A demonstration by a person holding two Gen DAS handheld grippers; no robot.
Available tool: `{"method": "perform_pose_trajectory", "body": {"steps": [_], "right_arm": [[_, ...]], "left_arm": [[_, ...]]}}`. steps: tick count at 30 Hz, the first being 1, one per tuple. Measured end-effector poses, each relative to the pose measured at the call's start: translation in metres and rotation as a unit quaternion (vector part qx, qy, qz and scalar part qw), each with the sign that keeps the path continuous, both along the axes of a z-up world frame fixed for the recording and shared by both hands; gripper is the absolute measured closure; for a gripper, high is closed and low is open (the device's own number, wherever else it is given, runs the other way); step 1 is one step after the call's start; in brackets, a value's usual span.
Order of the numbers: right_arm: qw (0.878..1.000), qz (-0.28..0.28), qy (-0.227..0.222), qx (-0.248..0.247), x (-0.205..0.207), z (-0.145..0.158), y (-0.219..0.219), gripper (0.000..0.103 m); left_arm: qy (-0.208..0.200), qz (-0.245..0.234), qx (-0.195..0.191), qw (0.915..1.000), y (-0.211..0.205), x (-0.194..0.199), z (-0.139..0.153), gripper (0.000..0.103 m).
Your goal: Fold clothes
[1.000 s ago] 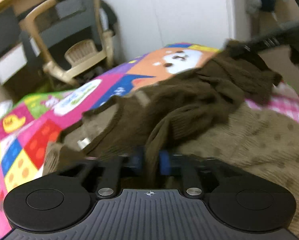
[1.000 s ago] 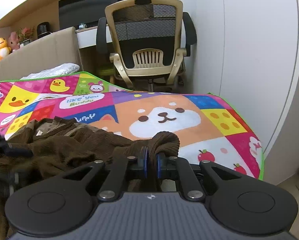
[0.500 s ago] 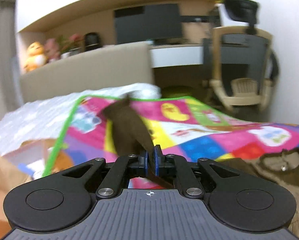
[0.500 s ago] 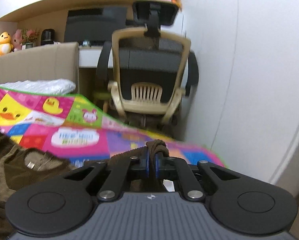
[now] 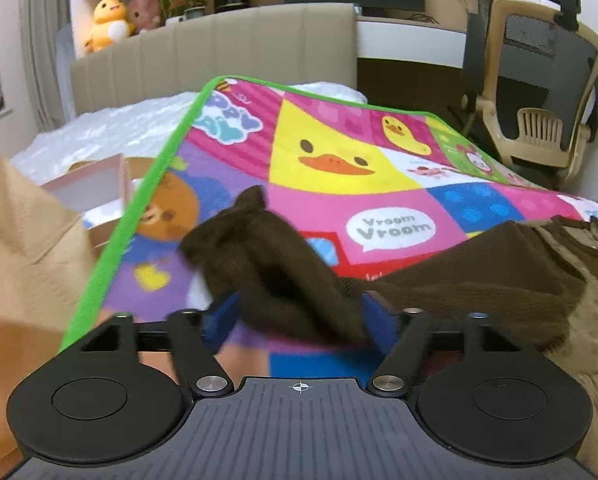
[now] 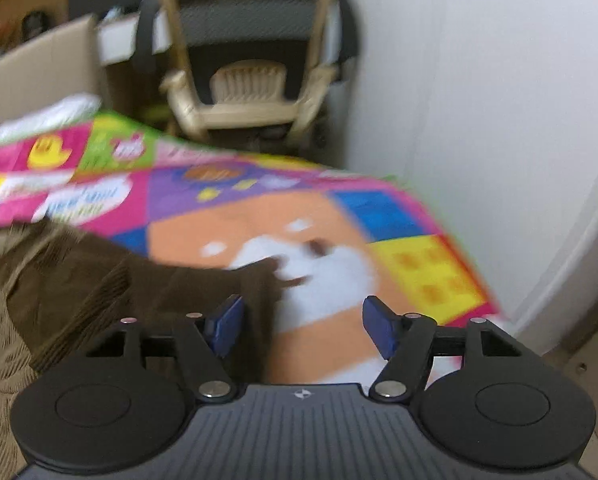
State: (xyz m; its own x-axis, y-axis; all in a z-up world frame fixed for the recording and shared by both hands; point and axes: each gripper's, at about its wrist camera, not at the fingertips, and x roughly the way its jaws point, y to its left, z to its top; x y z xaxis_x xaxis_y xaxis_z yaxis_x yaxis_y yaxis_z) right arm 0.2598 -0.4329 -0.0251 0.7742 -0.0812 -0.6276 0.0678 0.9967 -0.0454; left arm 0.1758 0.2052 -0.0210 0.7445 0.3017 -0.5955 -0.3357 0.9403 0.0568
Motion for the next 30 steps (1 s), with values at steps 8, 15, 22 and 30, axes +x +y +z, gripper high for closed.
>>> {"method": "perform_pose_trajectory", "body": {"steps": [8, 15, 22, 30], "right_arm": [[0.988, 0.145, -0.022, -0.046, -0.125, 0.018, 0.038, 0.026], [0.976, 0.220, -0.007, 0.001, -0.195, 0.014, 0.085, 0.025], [0.966, 0.259, -0.017, -0.008, -0.240, 0.016, 0.114, 0.018], [0.938, 0.341, -0.010, -0.060, -0.279, 0.004, 0.168, 0.018]], "left_arm": [[-0.023, -0.218, -0.025, 0.9752, -0.096, -0.092, 0.031, 0.008], [0.029, -0.385, 0.068, 0.9199, -0.184, -0.173, 0.008, 0.006], [0.079, -0.383, 0.121, 0.9125, -0.168, -0.218, -0.015, 0.005], [-0.030, -0.256, 0.175, 0.9502, -0.156, -0.167, 0.016, 0.005]]}}
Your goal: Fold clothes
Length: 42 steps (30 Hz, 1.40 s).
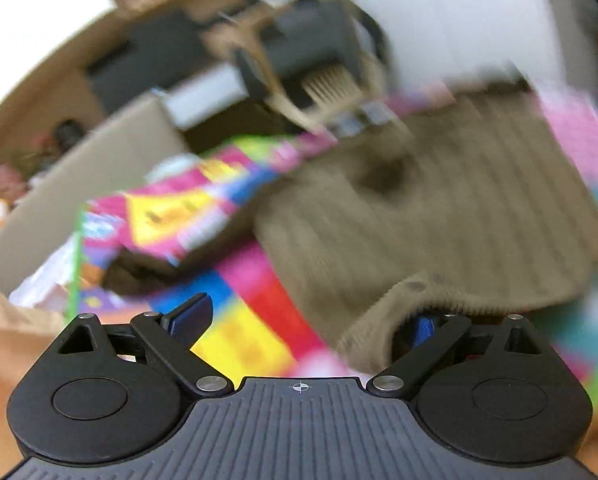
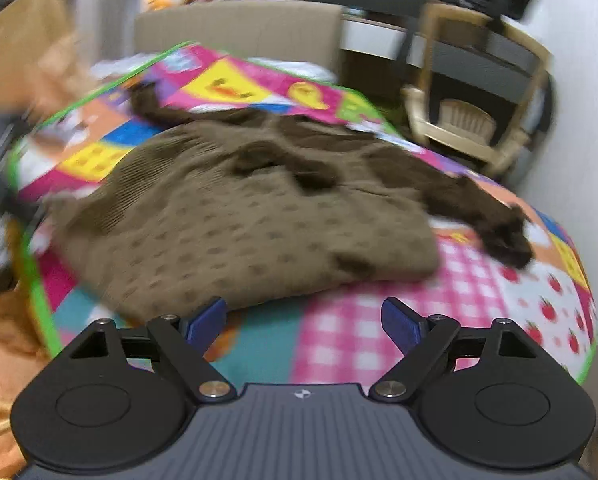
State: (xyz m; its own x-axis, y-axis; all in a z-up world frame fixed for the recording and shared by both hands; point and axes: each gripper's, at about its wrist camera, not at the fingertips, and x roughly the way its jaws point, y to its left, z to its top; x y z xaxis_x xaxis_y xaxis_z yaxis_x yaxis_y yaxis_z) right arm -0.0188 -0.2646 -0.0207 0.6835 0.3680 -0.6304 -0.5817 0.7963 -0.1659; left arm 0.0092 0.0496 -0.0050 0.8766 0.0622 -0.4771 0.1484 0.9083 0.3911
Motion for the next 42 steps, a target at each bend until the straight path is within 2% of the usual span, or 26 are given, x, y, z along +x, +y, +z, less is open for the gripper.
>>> {"method": "perform_pose_trajectory", "body": {"steps": [2, 4, 8, 10, 12, 13, 15, 17, 18, 20, 24, 26, 28, 29, 30, 31, 33, 34, 36, 37, 39, 40, 41, 42], "right_arm": [[0.999, 0.028, -0.034, -0.021, -0.010, 0.001, 0.020, 0.018], [0.997, 0.043, -0.062, -0.030, -0.014, 0.000, 0.037, 0.018], [0.992, 0.056, -0.104, -0.041, -0.010, -0.006, 0.073, 0.018], [0.990, 0.063, -0.106, -0.064, -0.003, -0.014, 0.083, 0.018], [0.985, 0.067, -0.120, -0.103, 0.001, -0.022, 0.087, 0.018], [0.982, 0.068, -0.126, -0.123, 0.003, -0.026, 0.090, 0.018], [0.975, 0.030, -0.169, -0.144, 0.010, -0.020, 0.081, 0.018], [0.978, 0.002, -0.173, -0.119, 0.020, -0.002, 0.068, 0.018], [0.980, -0.002, -0.168, -0.103, 0.021, 0.005, 0.064, 0.018], [0.982, 0.003, -0.165, -0.090, 0.016, 0.009, 0.064, 0.018], [0.984, 0.033, -0.146, -0.101, -0.003, -0.012, 0.074, 0.018], [0.982, 0.038, -0.142, -0.116, -0.008, -0.025, 0.077, 0.018], [0.972, 0.018, -0.180, -0.148, -0.005, -0.027, 0.069, 0.018], [0.966, 0.007, -0.201, -0.165, -0.003, -0.027, 0.065, 0.018], [0.956, -0.028, -0.239, -0.165, 0.000, -0.015, 0.056, 0.018], [0.944, -0.068, -0.280, -0.160, 0.003, 0.000, 0.046, 0.018], [0.926, -0.116, -0.343, -0.111, -0.004, 0.039, 0.025, 0.018], [0.923, -0.119, -0.352, -0.100, -0.010, 0.048, 0.020, 0.017], [0.919, -0.120, -0.366, -0.086, -0.020, 0.061, 0.012, 0.016], [0.920, -0.117, -0.362, -0.090, -0.023, 0.058, 0.011, 0.016], [0.934, -0.105, -0.327, -0.101, -0.020, 0.041, 0.011, 0.016], [0.939, -0.103, -0.311, -0.103, -0.018, 0.032, 0.012, 0.016], [0.943, -0.103, -0.300, -0.102, -0.016, 0.025, 0.013, 0.016], [0.945, -0.104, -0.293, -0.101, -0.013, 0.020, 0.013, 0.016]], "left_arm": [[-0.039, 0.027, -0.018, 0.9987, 0.007, 0.019, 0.022, 0.005], [-0.061, 0.049, -0.020, 0.9968, 0.011, 0.036, 0.035, 0.005], [-0.065, 0.070, -0.046, 0.9944, 0.020, 0.057, 0.045, 0.005], [-0.058, 0.071, -0.053, 0.9944, 0.021, 0.054, 0.043, 0.005], [-0.045, 0.047, -0.065, 0.9958, 0.017, 0.039, 0.038, 0.005], [-0.033, 0.020, -0.081, 0.9960, 0.016, 0.030, 0.037, 0.005], [-0.001, -0.039, -0.112, 0.9929, 0.012, 0.015, 0.033, 0.004], [0.028, -0.078, -0.114, 0.9900, -0.003, 0.008, 0.022, 0.003], [0.041, -0.091, -0.108, 0.9891, -0.011, 0.007, 0.015, 0.003], [0.052, -0.082, -0.066, 0.9930, -0.029, 0.015, -0.005, 0.003], [0.048, -0.032, -0.023, 0.9981, -0.039, 0.036, -0.028, 0.003], [-0.003, 0.001, 0.027, 0.9996, -0.035, 0.037, -0.025, 0.003], [-0.058, 0.044, 0.064, 0.9953, -0.024, 0.036, -0.014, 0.003], [-0.086, 0.069, 0.067, 0.9916, -0.014, 0.032, -0.003, 0.003], [-0.111, 0.092, 0.067, 0.9872, -0.004, 0.028, 0.007, 0.003], [-0.130, 0.111, 0.061, 0.9834, 0.007, 0.022, 0.018, 0.003], [-0.151, 0.140, 0.050, 0.9774, 0.024, 0.010, 0.033, 0.003], [-0.153, 0.148, 0.039, 0.9763, 0.031, 0.004, 0.038, 0.003], [-0.134, 0.137, -0.023, 0.9813, 0.040, -0.007, 0.044, 0.003], [-0.109, 0.110, -0.076, 0.9850, 0.042, -0.013, 0.046, 0.003], [-0.054, 0.035, -0.171, 0.9831, 0.040, -0.020, 0.046, 0.003], [-0.032, -0.005, -0.197, 0.9798, 0.030, -0.022, 0.042, 0.003], [-0.013, -0.038, -0.201, 0.9788, 0.015, -0.024, 0.036, 0.002], [0.003, -0.066, -0.188, 0.9800, -0.004, -0.026, 0.030, 0.002]]}}
